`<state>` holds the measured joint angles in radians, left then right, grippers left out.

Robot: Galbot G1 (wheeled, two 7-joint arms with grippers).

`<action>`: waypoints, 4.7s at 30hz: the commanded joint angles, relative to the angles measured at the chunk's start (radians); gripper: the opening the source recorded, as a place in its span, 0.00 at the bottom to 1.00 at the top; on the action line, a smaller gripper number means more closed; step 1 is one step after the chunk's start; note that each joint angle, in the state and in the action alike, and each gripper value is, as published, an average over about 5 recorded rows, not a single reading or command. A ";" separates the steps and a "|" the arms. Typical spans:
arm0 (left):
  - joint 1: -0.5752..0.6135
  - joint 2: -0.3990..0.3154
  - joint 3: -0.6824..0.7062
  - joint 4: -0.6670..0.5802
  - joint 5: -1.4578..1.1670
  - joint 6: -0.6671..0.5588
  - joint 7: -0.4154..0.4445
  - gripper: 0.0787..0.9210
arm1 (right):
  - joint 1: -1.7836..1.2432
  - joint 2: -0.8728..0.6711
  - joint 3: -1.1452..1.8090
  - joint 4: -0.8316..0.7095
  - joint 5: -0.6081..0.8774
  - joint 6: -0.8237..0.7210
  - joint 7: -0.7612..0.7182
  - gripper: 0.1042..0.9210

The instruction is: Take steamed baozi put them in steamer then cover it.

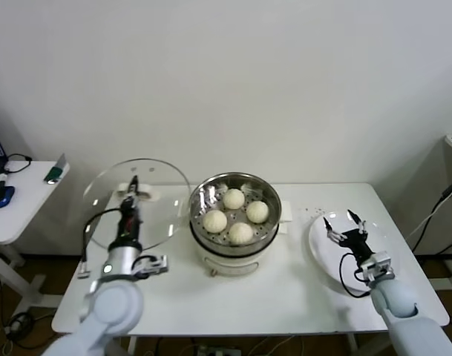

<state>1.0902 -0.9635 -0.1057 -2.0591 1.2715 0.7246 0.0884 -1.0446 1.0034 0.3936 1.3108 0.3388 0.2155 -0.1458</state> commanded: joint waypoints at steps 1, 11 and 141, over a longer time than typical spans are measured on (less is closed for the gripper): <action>-0.223 -0.222 0.244 0.092 0.193 0.061 0.214 0.08 | 0.007 0.009 0.001 -0.024 -0.015 0.005 -0.002 0.88; -0.250 -0.423 0.274 0.234 0.253 0.061 0.216 0.08 | 0.005 0.007 0.021 -0.046 -0.025 0.014 -0.010 0.88; 0.260 -0.271 -0.284 -0.135 -0.857 -0.320 -0.281 0.88 | -0.048 0.020 0.102 0.023 -0.054 -0.135 -0.028 0.88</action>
<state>1.1105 -1.2401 -0.0482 -2.0912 1.0403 0.7364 0.0766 -1.0749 1.0212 0.4826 1.3120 0.2885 0.0744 -0.1670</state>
